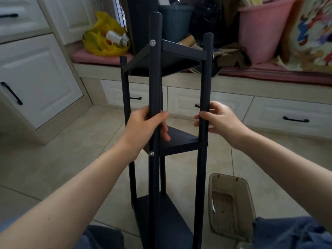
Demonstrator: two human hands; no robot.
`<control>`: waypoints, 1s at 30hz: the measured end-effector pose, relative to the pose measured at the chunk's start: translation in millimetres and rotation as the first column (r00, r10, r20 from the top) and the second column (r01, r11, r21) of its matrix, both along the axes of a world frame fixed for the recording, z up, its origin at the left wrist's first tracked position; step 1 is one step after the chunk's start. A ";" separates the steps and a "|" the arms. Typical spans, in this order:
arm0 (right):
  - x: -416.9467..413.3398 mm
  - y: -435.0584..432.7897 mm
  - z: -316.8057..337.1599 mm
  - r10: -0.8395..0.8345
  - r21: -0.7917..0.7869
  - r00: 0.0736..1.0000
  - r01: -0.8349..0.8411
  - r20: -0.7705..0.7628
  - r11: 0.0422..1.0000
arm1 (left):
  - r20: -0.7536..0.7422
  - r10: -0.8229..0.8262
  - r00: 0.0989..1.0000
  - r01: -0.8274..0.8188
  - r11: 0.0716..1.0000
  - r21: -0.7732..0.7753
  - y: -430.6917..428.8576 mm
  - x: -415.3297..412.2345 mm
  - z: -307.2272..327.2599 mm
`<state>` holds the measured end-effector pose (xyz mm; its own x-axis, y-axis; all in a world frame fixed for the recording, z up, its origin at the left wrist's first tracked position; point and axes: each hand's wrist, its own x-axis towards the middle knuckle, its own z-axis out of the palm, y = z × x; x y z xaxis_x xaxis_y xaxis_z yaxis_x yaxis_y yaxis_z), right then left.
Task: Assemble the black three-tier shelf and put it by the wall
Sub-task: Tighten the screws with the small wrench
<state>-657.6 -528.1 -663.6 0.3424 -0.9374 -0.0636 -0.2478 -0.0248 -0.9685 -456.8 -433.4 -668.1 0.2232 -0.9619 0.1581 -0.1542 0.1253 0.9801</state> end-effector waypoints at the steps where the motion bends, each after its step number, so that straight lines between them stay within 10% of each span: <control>1: 0.2 0.9 2.3 -0.016 -0.052 0.996 0.012 -0.085 0.999 | -0.063 0.003 0.998 -0.004 1.000 -0.010 -1.3 -1.8 1.1; 9: 12.8 7.9 43.4 -0.234 -0.506 0.939 0.077 -0.254 0.859 | 0.020 0.063 0.998 -0.062 0.997 -0.045 -11.9 -34.8 -8.4; 20: 47.4 17.9 62.4 0.116 -0.185 0.959 -0.069 0.257 0.980 | -0.122 -0.174 0.977 0.173 0.985 -0.015 -12.2 -49.8 -5.9; 24: 50.7 18.4 59.4 0.180 -0.118 0.921 -0.148 0.347 0.982 | -0.034 0.189 0.981 -0.191 0.979 -0.073 -18.5 -16.2 0.5; 30: 51.0 17.7 53.0 0.260 -0.092 0.866 -0.244 0.427 0.965 | 0.012 0.665 0.747 -0.665 0.747 0.006 -42.6 72.3 -1.7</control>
